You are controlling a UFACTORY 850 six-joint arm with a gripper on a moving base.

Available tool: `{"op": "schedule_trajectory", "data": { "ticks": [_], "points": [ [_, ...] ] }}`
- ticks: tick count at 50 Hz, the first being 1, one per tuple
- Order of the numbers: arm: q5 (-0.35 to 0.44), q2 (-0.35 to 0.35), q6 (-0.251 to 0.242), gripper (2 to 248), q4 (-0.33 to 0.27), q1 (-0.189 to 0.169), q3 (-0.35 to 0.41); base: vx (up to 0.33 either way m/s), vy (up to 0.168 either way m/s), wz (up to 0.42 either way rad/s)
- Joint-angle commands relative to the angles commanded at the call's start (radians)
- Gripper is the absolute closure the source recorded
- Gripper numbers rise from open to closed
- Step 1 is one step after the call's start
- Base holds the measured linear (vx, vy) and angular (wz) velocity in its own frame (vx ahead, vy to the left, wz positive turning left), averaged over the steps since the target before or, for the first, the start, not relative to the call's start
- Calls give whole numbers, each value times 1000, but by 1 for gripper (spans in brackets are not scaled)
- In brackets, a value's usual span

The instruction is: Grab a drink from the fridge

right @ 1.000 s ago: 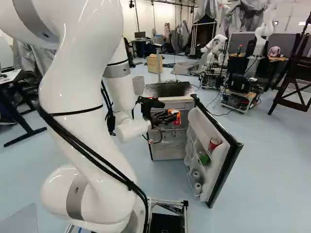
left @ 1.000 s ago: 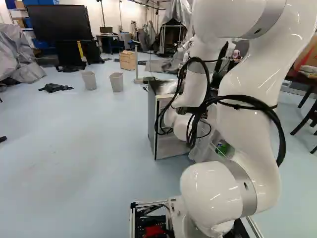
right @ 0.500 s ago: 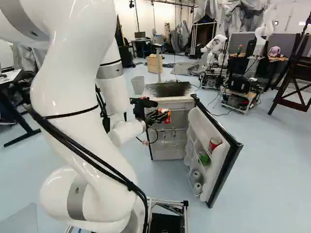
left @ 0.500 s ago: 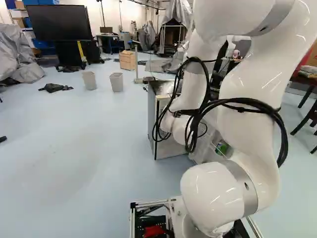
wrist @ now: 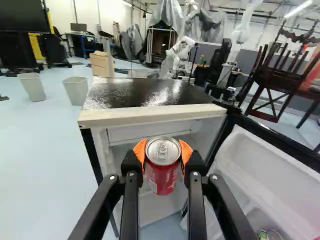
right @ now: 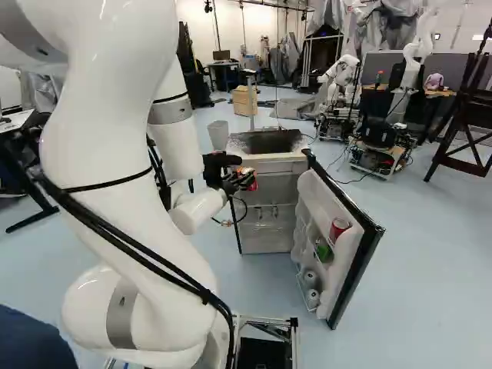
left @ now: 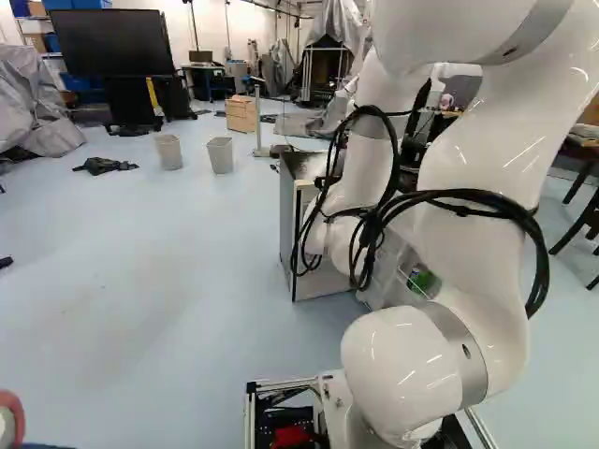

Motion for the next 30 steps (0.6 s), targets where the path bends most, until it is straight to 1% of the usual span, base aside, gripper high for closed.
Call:
{"op": "schedule_trajectory", "data": {
  "ticks": [13,30],
  "points": [
    [-46,43,0,157,-88,0,8,0,0,0],
    [-115,81,0,157,-171,-6,-2,0,0,0]
  ]
}}
